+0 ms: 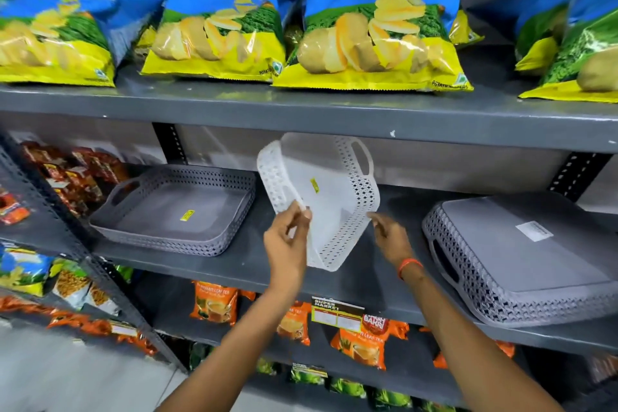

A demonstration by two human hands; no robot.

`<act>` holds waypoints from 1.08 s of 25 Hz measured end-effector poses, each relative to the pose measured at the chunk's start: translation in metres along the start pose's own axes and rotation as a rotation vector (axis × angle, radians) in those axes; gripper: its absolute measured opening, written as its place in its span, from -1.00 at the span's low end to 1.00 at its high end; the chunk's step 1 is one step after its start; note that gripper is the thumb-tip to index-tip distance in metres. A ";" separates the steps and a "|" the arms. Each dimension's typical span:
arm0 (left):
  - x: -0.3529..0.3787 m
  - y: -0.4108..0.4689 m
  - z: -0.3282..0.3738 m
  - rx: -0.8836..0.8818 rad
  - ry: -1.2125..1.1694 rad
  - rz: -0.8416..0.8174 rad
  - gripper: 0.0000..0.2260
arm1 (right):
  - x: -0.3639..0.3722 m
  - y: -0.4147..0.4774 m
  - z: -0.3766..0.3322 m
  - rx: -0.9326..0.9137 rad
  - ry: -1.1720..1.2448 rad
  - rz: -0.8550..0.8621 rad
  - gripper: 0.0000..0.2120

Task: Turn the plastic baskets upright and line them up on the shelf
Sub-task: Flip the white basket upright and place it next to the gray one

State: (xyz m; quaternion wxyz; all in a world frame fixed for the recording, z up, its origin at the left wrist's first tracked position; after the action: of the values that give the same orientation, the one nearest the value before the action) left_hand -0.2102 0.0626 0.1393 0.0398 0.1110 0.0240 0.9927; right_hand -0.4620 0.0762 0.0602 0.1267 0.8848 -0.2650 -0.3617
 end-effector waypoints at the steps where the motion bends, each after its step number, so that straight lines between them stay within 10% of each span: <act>1: -0.011 0.013 -0.008 -0.068 -0.049 0.034 -0.81 | 0.011 -0.001 -0.006 -0.068 -0.064 -0.105 -0.67; 4: -0.034 0.045 -0.032 -0.251 -0.117 0.095 -0.88 | 0.036 -0.008 -0.015 -0.244 -0.276 -0.321 -0.70; 9: -0.045 0.082 -0.073 -0.431 -0.032 0.078 -0.72 | 0.021 -0.012 -0.014 -0.329 -0.446 -0.168 -0.81; 15: -0.047 0.112 -0.091 -0.433 0.482 0.069 -0.78 | 0.026 -0.001 -0.029 -0.335 -0.484 -0.213 -0.70; 17: -0.048 0.111 -0.085 -0.377 0.708 0.082 -0.94 | 0.028 0.000 -0.032 -0.336 -0.482 -0.228 -0.69; 21: 0.019 0.070 -0.079 -0.009 1.273 -0.250 -0.51 | 0.025 0.010 -0.025 -0.329 -0.510 -0.304 -0.63; 27: 0.042 0.039 -0.096 0.147 1.536 -0.486 -0.78 | 0.009 0.023 -0.007 -0.248 -0.600 -0.419 -0.41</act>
State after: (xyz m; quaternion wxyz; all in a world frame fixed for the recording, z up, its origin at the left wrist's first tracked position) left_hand -0.2754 0.0232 0.0577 0.2193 -0.6078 0.1334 0.7515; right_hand -0.4605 0.0528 0.0696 0.0728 0.7526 -0.0580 -0.6519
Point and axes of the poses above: each hand's wrist, its own y-axis towards the middle knuckle, its own x-axis out of the palm, z = x × y, the point moved 9 cm from there along y, towards the middle knuckle, and after that the axes turned 10 degrees about -x, right-handed, at the moved point
